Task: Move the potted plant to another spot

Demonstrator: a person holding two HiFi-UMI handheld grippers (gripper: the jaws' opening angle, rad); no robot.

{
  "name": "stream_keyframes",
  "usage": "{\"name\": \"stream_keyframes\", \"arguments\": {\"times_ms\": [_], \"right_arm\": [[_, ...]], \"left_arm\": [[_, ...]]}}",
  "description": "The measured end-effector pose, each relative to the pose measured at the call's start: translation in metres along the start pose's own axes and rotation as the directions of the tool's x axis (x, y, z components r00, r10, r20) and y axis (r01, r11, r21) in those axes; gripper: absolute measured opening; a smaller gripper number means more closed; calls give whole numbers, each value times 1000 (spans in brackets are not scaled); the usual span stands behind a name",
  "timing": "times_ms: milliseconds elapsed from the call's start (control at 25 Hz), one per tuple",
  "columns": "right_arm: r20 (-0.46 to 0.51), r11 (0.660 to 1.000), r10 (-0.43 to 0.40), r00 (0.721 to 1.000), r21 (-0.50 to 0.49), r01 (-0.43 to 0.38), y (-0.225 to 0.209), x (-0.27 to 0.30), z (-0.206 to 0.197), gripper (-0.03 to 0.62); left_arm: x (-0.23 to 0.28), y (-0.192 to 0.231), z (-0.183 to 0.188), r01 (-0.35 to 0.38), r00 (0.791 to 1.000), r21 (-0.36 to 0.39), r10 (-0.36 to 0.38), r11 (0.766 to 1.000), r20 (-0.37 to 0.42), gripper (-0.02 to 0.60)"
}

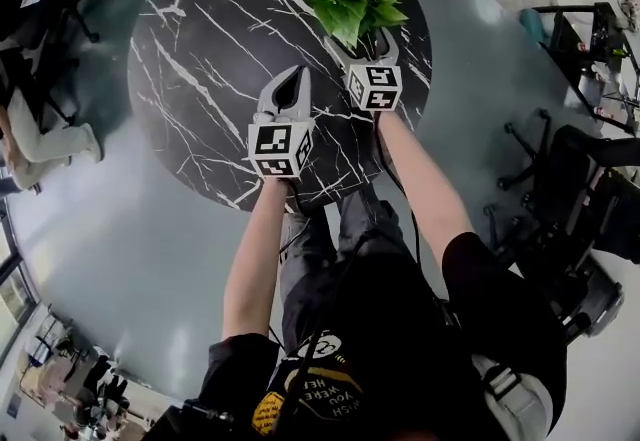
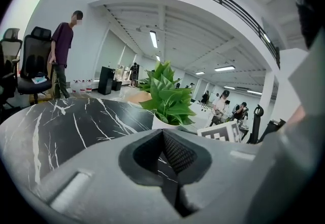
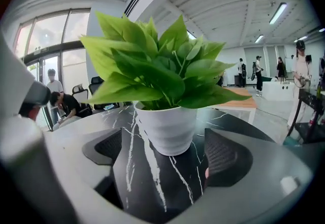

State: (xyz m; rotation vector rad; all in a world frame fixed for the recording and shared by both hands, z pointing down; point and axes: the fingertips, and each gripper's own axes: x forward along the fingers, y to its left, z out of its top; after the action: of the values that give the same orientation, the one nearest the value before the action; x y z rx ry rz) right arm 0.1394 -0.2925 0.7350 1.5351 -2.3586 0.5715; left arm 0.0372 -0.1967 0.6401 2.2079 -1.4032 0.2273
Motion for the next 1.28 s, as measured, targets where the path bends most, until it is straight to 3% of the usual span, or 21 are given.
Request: {"name": "stream_keyframes", "arguments": {"times_ms": [240,360,680,800,1000,1280], "right_arm": [[-54,996,-60,997,-70,56,-7,36,-5,518],[-25,992,-98,995,-81,96,-11,38,2,537],[-62,985,-112,992,-136,103,-14,57,6,543],[-45,980,-139,989,-147,131,-16,58,10,506],[-16,980,-149,989,-138,145,-16,58,14,505],[-34,984,-105,994,-146,99,3,64,10,503]], "left_arm": [[-4,8,-3,20,1000,-63,-19,998,19,3],[-2,8,-8,53,998,-97,-51,994,20,3],[-2,3,-8,68,998,-88,-66,994,19,3],[-3,0,-6,69,997,-85,-68,994,22,3],[1,8,-2,45,999,-66,-43,997,29,3],[0,24,12,7,998,-52,-4,999,67,3]]}}
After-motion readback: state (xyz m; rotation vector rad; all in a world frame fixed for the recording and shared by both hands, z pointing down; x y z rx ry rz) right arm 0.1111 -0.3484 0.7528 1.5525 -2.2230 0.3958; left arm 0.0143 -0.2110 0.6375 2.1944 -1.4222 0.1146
